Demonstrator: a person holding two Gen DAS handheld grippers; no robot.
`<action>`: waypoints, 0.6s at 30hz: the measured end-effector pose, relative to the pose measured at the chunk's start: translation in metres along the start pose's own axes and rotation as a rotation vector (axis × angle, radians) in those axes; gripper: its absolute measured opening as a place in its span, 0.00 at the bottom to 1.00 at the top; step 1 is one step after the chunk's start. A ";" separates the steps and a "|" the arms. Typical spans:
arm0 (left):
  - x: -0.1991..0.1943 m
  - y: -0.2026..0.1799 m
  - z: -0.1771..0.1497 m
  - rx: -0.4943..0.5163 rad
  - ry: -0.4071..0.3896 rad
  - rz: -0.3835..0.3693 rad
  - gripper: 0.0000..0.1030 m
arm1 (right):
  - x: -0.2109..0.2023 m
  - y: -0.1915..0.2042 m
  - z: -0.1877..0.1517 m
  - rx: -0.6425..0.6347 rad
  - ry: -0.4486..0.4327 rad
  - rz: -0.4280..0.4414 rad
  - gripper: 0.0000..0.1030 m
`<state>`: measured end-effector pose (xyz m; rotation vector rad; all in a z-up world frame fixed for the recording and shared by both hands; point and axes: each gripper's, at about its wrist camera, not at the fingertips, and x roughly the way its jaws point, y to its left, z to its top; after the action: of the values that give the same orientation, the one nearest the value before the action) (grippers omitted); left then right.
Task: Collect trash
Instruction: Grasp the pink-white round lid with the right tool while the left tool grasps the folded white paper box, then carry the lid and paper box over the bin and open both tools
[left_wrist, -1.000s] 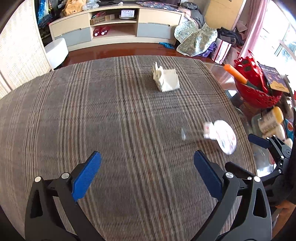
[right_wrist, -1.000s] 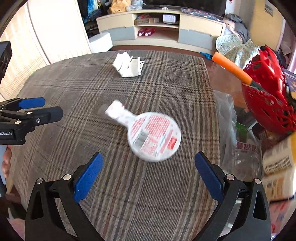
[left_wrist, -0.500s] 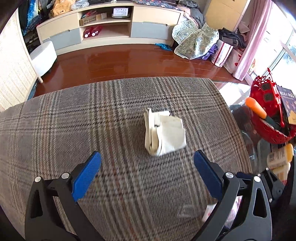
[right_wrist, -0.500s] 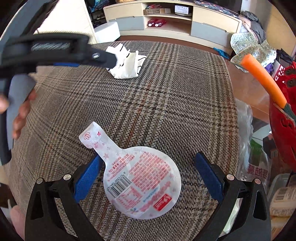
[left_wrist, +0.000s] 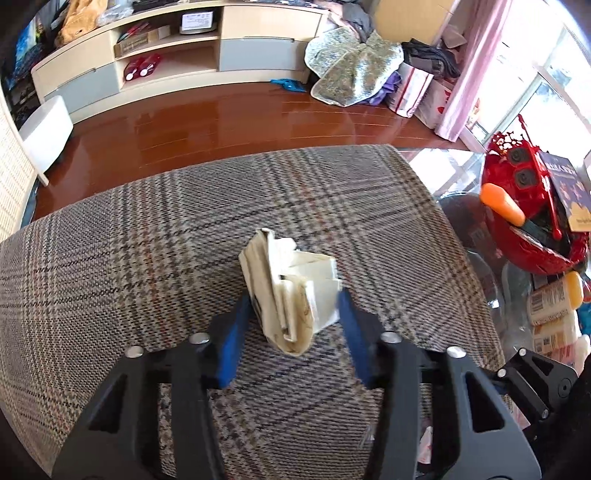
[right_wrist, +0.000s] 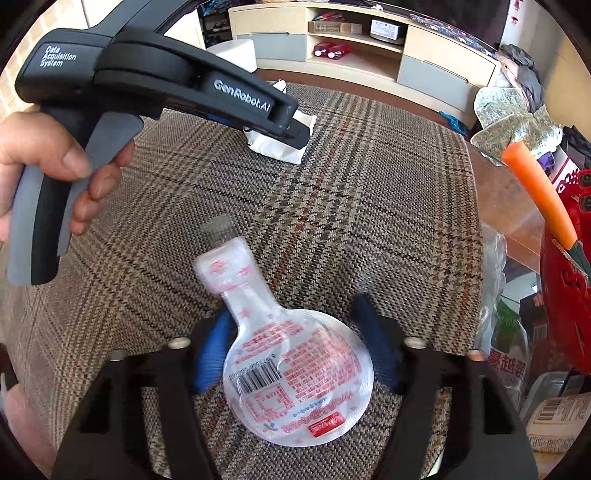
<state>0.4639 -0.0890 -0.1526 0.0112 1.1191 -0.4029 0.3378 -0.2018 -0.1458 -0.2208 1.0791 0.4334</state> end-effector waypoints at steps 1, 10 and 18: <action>-0.002 -0.005 -0.002 0.017 -0.002 0.024 0.29 | -0.001 0.000 0.000 0.001 -0.001 -0.001 0.40; -0.040 -0.010 -0.032 0.024 -0.039 0.073 0.13 | -0.010 -0.001 -0.009 0.033 0.003 -0.049 0.17; -0.094 -0.007 -0.077 0.006 -0.061 0.114 0.13 | -0.046 0.025 -0.042 0.053 -0.010 -0.042 0.16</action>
<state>0.3597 -0.0506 -0.1036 0.0672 1.0513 -0.3027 0.2750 -0.2058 -0.1235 -0.1938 1.0730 0.3669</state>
